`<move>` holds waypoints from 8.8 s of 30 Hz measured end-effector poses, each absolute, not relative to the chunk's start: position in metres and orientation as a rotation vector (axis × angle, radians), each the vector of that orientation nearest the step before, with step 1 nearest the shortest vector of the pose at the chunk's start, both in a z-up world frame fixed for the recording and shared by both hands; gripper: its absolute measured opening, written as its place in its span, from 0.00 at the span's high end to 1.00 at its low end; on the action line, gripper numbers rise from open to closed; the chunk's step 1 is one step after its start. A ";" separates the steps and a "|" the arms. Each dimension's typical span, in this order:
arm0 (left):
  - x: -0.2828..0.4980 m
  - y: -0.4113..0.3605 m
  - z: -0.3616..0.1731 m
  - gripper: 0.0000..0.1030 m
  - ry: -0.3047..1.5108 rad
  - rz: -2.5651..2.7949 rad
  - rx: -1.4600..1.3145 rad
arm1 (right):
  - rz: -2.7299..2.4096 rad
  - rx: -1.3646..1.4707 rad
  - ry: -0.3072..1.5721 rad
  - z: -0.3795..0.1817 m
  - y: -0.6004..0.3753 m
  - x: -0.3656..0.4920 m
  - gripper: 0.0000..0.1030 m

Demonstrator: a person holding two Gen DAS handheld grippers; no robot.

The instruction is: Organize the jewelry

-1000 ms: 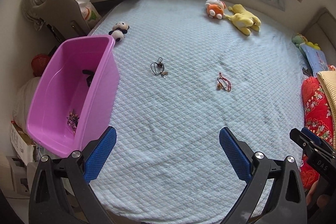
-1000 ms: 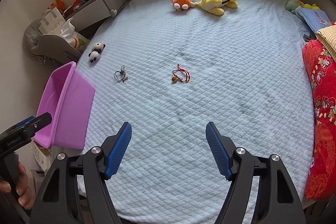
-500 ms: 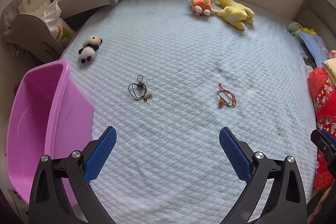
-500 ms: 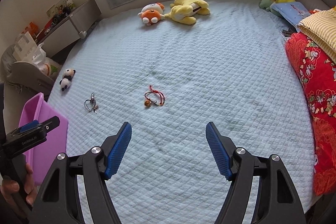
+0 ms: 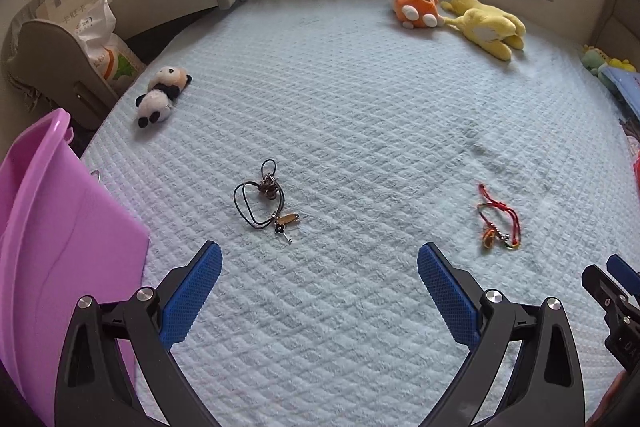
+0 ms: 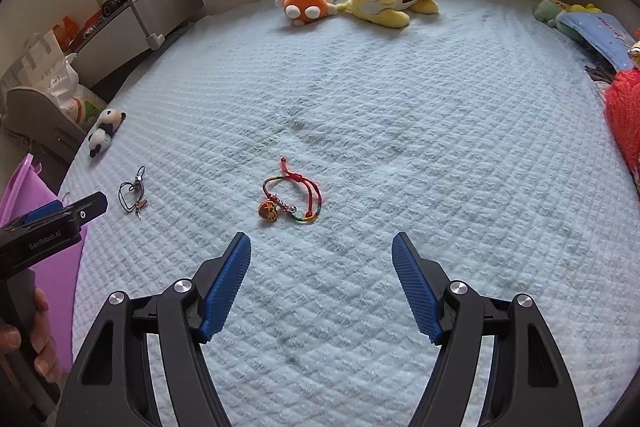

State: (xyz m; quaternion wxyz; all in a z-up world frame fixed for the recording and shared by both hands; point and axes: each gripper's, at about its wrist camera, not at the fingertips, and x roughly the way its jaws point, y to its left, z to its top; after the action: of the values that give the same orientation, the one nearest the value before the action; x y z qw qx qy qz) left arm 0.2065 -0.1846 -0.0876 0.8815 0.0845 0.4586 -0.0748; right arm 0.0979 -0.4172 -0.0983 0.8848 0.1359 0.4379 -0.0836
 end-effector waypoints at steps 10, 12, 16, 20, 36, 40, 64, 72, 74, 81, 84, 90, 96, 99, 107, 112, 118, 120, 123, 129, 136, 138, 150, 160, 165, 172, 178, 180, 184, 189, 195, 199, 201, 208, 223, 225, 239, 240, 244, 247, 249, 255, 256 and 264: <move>0.236 -0.176 -0.155 0.06 0.958 -0.097 0.139 | -0.098 0.161 0.873 -0.147 -0.396 0.161 0.32; 0.242 -0.175 -0.162 0.06 0.946 -0.095 0.141 | -0.113 0.118 0.873 -0.155 -0.392 0.169 0.32; 0.254 -0.172 -0.172 0.06 0.941 -0.087 0.123 | -0.121 0.099 0.888 -0.167 -0.391 0.181 0.32; 0.266 -0.169 -0.182 0.06 0.955 -0.074 0.114 | -0.124 0.111 0.893 -0.174 -0.393 0.188 0.32; 0.299 -0.157 -0.196 0.06 0.941 -0.045 0.091 | -0.141 0.092 0.899 -0.191 -0.389 0.199 0.32; 0.305 -0.159 -0.196 0.05 0.939 -0.045 0.096 | -0.147 0.090 0.900 -0.191 -0.387 0.203 0.32; 0.298 -0.174 -0.189 0.86 0.926 -0.111 0.115 | -0.090 0.059 0.912 -0.191 -0.375 0.204 0.88; 0.274 -0.165 -0.178 0.88 0.954 -0.119 0.078 | -0.083 0.098 0.908 -0.179 -0.377 0.186 0.88; 0.263 -0.166 -0.174 0.88 0.962 -0.129 0.074 | -0.080 0.115 0.911 -0.175 -0.377 0.178 0.88; 0.214 -0.167 -0.148 0.88 0.997 -0.172 0.085 | -0.057 0.144 0.938 -0.149 -0.370 0.137 0.88; 0.190 -0.165 -0.129 0.88 1.016 -0.190 0.087 | -0.042 0.139 0.955 -0.129 -0.365 0.116 0.88; 0.142 -0.157 -0.065 0.88 1.025 -0.207 0.082 | 0.000 0.129 0.975 -0.068 -0.354 0.076 0.88; 0.105 -0.135 0.015 0.88 1.027 -0.171 0.050 | 0.077 0.133 0.971 0.009 -0.333 0.046 0.88; 0.089 -0.116 0.058 0.88 1.021 -0.122 0.038 | 0.136 0.143 0.963 0.046 -0.317 0.038 0.88; 0.068 -0.036 0.132 0.88 1.016 0.014 -0.055 | 0.326 0.129 0.948 0.125 -0.251 0.042 0.88; 0.067 0.024 0.148 0.88 1.005 0.093 -0.077 | 0.414 0.134 0.950 0.146 -0.198 0.054 0.88; 0.076 0.096 0.139 0.88 1.033 0.126 -0.069 | 0.465 0.150 1.003 0.139 -0.117 0.072 0.88; 0.081 0.116 0.131 0.88 1.056 0.120 -0.054 | 0.456 0.159 1.016 0.136 -0.091 0.076 0.88; 0.092 0.143 0.118 0.88 1.078 0.085 -0.023 | 0.448 0.172 1.035 0.129 -0.050 0.085 0.88; 0.112 0.181 0.089 0.88 1.137 0.025 0.010 | 0.414 0.177 1.090 0.107 0.011 0.107 0.88; 0.127 0.207 0.073 0.88 1.198 -0.002 -0.015 | 0.390 0.164 1.177 0.084 0.052 0.134 0.88; 0.130 0.211 0.071 0.87 1.206 -0.003 -0.027 | 0.380 0.156 1.202 0.080 0.058 0.139 0.88; 0.131 0.227 0.087 0.10 1.181 0.087 -0.048 | 0.340 0.102 1.223 0.083 0.058 0.143 0.52; 0.129 0.222 0.098 0.09 1.214 0.118 -0.064 | 0.311 0.090 1.225 0.108 0.045 0.137 0.41; 0.126 0.219 0.106 0.09 1.201 0.127 -0.064 | 0.280 0.101 1.235 0.113 0.037 0.137 0.40; 0.122 0.217 0.112 0.09 1.205 0.155 -0.050 | 0.251 0.096 1.258 0.114 0.030 0.134 0.39; 0.118 0.217 0.115 0.09 1.201 0.170 -0.043 | 0.238 0.087 1.268 0.115 0.032 0.132 0.39; 0.117 0.218 0.117 0.09 1.199 0.174 -0.045 | 0.235 0.084 1.272 0.115 0.033 0.131 0.39; 0.115 0.218 0.118 0.09 1.196 0.180 -0.048 | 0.234 0.080 1.282 0.114 0.035 0.131 0.39; 0.115 0.219 0.119 0.09 1.197 0.180 -0.047 | 0.232 0.073 1.284 0.115 0.036 0.131 0.39; 0.115 0.219 0.119 0.09 1.198 0.180 -0.049 | 0.225 0.067 1.291 0.113 0.036 0.131 0.39; 0.113 0.219 0.119 0.09 1.200 0.179 -0.047 | 0.224 0.062 1.293 0.113 0.037 0.131 0.39; 0.112 0.218 0.119 0.09 1.199 0.179 -0.045 | 0.223 0.064 1.295 0.113 0.036 0.131 0.39; 0.112 0.218 0.119 0.09 1.199 0.180 -0.045 | 0.224 0.059 1.297 0.112 0.038 0.132 0.39; 0.114 0.217 0.116 0.09 1.204 0.183 -0.044 | 0.226 0.059 1.303 0.111 0.039 0.132 0.39; 0.114 0.217 0.116 0.09 1.204 0.184 -0.044 | 0.226 0.060 1.302 0.111 0.039 0.132 0.39; 0.114 0.218 0.116 0.09 1.203 0.182 -0.046 | 0.224 0.053 1.299 0.110 0.040 0.132 0.39; 0.115 0.218 0.116 0.09 1.203 0.182 -0.046 | 0.223 0.053 1.299 0.110 0.040 0.132 0.39; 0.114 0.219 0.115 0.09 1.206 0.186 -0.052 | 0.225 0.051 1.299 0.110 0.039 0.132 0.39; 0.113 0.220 0.116 0.09 1.204 0.186 -0.054 | 0.226 0.050 1.299 0.110 0.039 0.131 0.39; 0.113 0.221 0.116 0.09 1.202 0.186 -0.055 | 0.225 0.051 1.299 0.110 0.039 0.131 0.39; 0.112 0.222 0.116 0.09 1.206 0.183 -0.067 | 0.226 0.048 1.299 0.111 0.038 0.131 0.39; 0.112 0.222 0.116 0.09 1.207 0.182 -0.068 | 0.225 0.049 1.299 0.111 0.039 0.131 0.39; 0.112 0.219 0.116 0.09 1.207 0.172 -0.060 | 0.222 0.046 1.299 0.111 0.037 0.130 0.39</move>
State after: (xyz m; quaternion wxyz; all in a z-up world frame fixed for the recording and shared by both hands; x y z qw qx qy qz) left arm 0.1119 0.2194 0.1158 0.8194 -0.0282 0.5669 0.0806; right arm 0.1300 0.0373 0.1114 0.7905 0.0215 0.6033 0.1032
